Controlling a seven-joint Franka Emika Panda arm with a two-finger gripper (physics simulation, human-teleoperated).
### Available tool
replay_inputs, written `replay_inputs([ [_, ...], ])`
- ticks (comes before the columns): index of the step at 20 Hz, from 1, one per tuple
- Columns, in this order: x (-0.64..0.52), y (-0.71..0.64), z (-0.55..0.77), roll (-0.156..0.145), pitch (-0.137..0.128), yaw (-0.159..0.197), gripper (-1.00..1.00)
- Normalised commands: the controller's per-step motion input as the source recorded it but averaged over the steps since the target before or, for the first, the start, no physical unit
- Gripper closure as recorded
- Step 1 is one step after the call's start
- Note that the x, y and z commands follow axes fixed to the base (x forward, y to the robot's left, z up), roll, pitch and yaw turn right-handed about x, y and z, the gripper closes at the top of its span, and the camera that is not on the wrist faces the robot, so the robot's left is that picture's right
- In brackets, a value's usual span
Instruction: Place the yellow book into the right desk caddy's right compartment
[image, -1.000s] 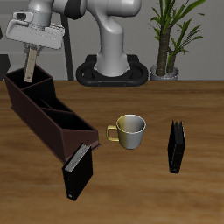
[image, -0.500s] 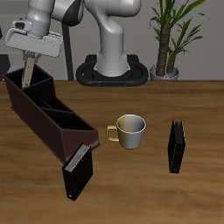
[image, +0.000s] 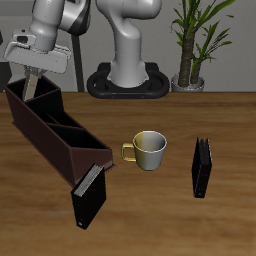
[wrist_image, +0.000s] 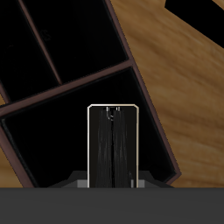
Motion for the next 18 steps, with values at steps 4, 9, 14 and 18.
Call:
replay_inputs([
  [4, 0.19, -0.07, -0.27, -0.033, 0.048, 0.026, 1.00],
  [9, 0.12, -0.03, -0.27, -0.023, 0.074, 0.007, 1.00],
  [14, 0.06, 0.04, -0.09, 0.019, 0.048, -0.011, -1.00],
  [18, 0.04, 0.08, 0.06, 0.003, 0.000, -0.016, -1.00],
])
